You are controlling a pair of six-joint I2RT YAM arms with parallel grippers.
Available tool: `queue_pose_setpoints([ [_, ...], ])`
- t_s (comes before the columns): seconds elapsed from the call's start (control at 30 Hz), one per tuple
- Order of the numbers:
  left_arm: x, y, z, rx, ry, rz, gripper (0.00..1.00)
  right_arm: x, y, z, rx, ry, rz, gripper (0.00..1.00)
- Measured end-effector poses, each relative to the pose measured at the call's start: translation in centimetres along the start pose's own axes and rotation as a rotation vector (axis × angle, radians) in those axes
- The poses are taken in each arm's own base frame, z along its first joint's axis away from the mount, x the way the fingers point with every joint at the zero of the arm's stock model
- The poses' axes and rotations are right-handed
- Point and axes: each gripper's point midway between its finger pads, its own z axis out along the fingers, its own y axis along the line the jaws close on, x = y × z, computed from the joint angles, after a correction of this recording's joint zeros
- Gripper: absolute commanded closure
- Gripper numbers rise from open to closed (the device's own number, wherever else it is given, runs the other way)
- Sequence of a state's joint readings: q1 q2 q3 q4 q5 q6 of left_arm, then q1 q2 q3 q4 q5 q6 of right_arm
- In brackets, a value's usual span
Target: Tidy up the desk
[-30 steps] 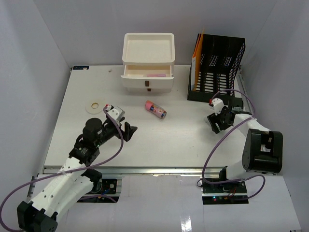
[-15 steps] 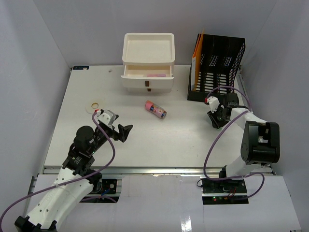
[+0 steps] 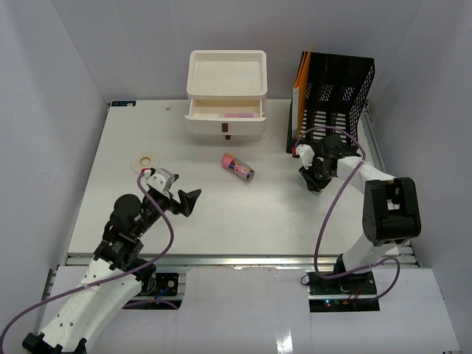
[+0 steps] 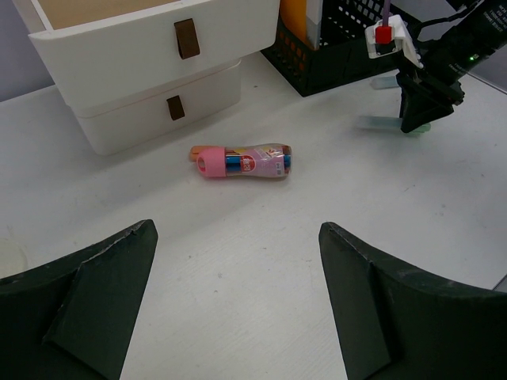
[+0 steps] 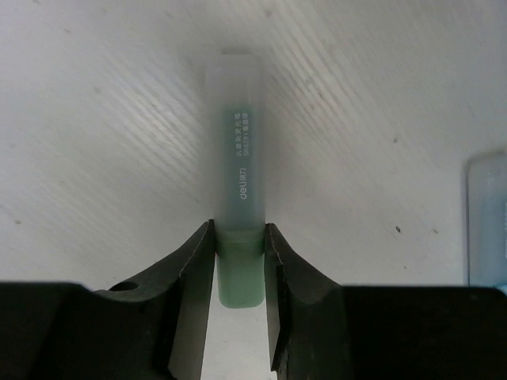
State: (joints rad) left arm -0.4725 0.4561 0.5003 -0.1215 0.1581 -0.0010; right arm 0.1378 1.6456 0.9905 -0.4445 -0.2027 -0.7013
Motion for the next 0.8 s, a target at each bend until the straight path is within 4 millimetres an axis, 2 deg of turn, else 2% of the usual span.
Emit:
queue_pose_setpoints([
  [0.13, 0.0, 0.1, 0.0, -0.004, 0.000, 0.000, 0.06, -4.1, 1.1, -1.3, -0.020, -0.063, -0.088, 0.90],
  [0.2, 0.0, 0.1, 0.0, -0.007, 0.000, 0.000, 0.06, -8.0, 1.4, -3.1, -0.008, -0.132, -0.163, 0.90],
  [0.27, 0.0, 0.2, 0.0, -0.011, 0.000, 0.000, 0.06, -12.7, 1.8, -5.5, 0.027, -0.236, -0.260, 0.91],
  [0.37, 0.0, 0.3, 0.0, -0.016, 0.000, 0.000, 0.06, -19.1, 3.6, -9.6, 0.079, -0.375, -0.420, 0.92],
  [0.47, 0.0, 0.4, 0.0, -0.021, 0.002, 0.000, 0.06, -24.1, 5.0, -13.0, 0.135, -0.481, -0.544, 0.92],
  [0.57, 0.2, 0.5, 0.1, -0.029, 0.008, -0.001, 0.06, -28.6, 5.4, -15.2, 0.204, -0.546, -0.626, 0.92],
  [0.63, 0.4, 0.7, 0.2, -0.038, 0.015, 0.004, 0.06, -31.1, 5.2, -15.8, 0.255, -0.578, -0.656, 0.91],
  [0.7, 0.5, 0.9, 0.2, -0.046, 0.021, 0.010, 0.06, -33.2, 4.8, -15.6, 0.300, -0.600, -0.669, 0.90],
  [0.8, 0.7, 1.1, 0.2, -0.057, 0.029, 0.017, 0.06, -35.6, 3.8, -13.7, 0.350, -0.591, -0.660, 0.86],
])
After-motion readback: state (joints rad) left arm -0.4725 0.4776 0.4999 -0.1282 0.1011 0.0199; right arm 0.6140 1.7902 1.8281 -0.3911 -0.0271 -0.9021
